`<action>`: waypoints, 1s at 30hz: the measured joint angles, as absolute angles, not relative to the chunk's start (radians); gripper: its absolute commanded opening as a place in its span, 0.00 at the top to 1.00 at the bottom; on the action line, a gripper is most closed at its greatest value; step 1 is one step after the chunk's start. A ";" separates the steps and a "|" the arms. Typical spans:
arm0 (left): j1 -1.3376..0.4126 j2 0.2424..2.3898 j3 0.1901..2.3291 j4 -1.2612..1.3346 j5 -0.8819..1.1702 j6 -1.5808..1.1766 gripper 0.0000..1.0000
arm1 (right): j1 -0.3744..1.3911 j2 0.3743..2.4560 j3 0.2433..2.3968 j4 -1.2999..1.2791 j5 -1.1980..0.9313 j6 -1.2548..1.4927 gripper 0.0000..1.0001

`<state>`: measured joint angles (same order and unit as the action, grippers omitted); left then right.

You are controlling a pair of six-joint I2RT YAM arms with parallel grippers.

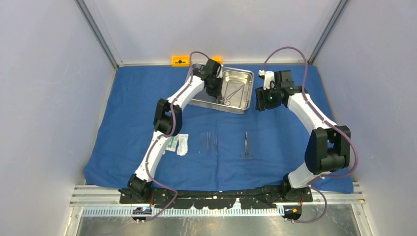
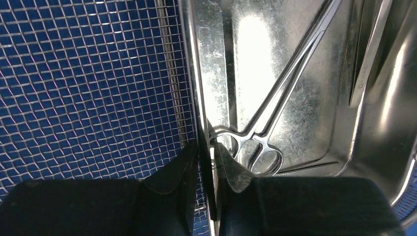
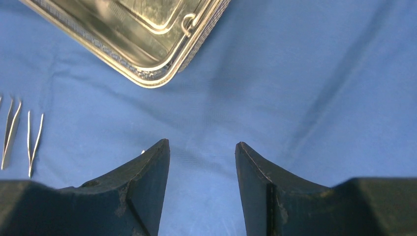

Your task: Open and lay out the surgical kit

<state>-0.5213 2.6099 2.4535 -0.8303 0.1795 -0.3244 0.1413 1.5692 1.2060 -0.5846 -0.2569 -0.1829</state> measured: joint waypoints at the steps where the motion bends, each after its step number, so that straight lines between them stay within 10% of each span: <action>1: -0.531 2.630 2.485 -0.827 0.182 -0.354 0.82 | 0.125 1.564 1.205 -0.580 -0.249 -0.172 0.44; 30: -0.646 2.722 2.530 -0.512 0.320 -0.833 0.40 | 0.012 1.806 1.439 -0.495 -0.214 0.099 0.46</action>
<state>-0.6460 2.7220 2.5301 -0.5117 0.3202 -0.8330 0.0120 1.8057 1.4395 -0.4950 -0.2138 0.0986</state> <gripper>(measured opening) 0.565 0.544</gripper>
